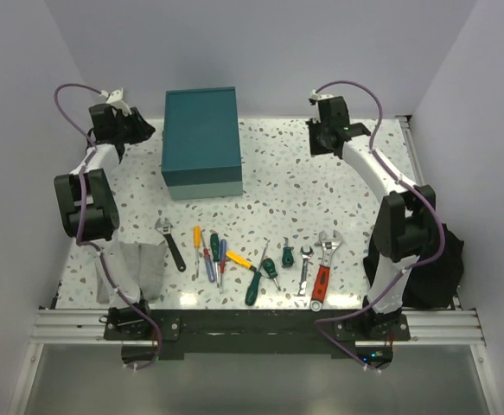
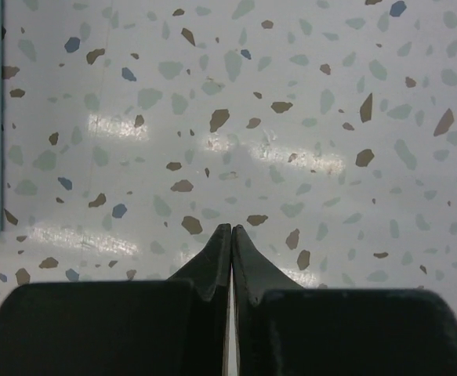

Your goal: Sort the tools into containers

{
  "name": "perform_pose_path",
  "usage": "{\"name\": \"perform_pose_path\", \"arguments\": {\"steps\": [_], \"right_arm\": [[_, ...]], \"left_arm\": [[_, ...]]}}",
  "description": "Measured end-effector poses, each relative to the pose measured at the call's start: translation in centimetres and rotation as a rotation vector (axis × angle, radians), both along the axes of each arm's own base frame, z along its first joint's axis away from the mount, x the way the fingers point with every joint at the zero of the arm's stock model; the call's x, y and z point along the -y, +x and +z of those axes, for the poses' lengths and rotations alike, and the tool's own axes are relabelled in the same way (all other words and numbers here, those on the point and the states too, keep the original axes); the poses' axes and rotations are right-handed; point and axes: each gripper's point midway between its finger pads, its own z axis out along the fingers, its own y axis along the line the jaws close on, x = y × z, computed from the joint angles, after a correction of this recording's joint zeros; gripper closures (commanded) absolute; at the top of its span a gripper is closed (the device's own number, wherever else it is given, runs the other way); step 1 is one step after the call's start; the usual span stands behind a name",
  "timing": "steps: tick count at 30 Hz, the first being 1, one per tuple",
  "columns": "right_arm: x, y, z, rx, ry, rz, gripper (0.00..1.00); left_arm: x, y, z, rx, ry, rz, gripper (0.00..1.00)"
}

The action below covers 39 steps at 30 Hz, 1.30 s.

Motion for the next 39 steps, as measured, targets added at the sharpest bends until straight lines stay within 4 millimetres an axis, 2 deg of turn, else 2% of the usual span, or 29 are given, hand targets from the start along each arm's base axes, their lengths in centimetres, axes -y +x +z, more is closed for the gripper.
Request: {"name": "perform_pose_path", "arguments": {"steps": [6,9,17,21,25,30,34,35,37,39], "right_arm": [[-3.6,-0.2,-3.2,-0.064,0.011,0.063,1.0],[-4.9,-0.1,-3.9,-0.078,0.018,0.081,1.0],[-4.7,0.6,-3.6,-0.066,0.01,0.071,1.0],[-4.2,0.7,-3.6,-0.06,-0.011,0.064,1.0],[-3.5,0.9,-3.6,-0.054,-0.037,0.054,1.0],[-1.2,1.5,-3.5,-0.043,-0.089,-0.001,1.0],[1.4,2.0,-3.2,-0.037,-0.134,-0.048,1.0],[1.8,2.0,-3.1,-0.034,-0.142,-0.055,1.0],[3.0,2.0,-2.4,-0.025,-0.17,-0.075,1.0],[4.3,1.7,-1.1,0.0,-0.206,-0.094,1.0]], "left_arm": [[4.4,1.1,1.0,0.054,0.033,-0.099,0.72],[5.6,1.4,1.3,0.072,0.058,-0.119,0.72],[9.3,0.8,1.1,0.078,0.074,-0.158,0.75],[12.4,-0.8,1.0,0.068,0.071,-0.194,0.77],[16.9,-3.1,1.0,0.036,0.039,-0.27,0.78],[21.9,-6.7,0.9,-0.031,-0.008,-0.391,0.82],[23.4,-9.7,1.0,-0.074,-0.009,-0.458,0.88],[23.4,-10.3,1.2,-0.076,-0.004,-0.468,0.94],[23.1,-11.6,1.4,-0.067,0.021,-0.498,0.99],[22.7,-13.7,1.0,-0.092,0.051,-0.536,1.0]]}}
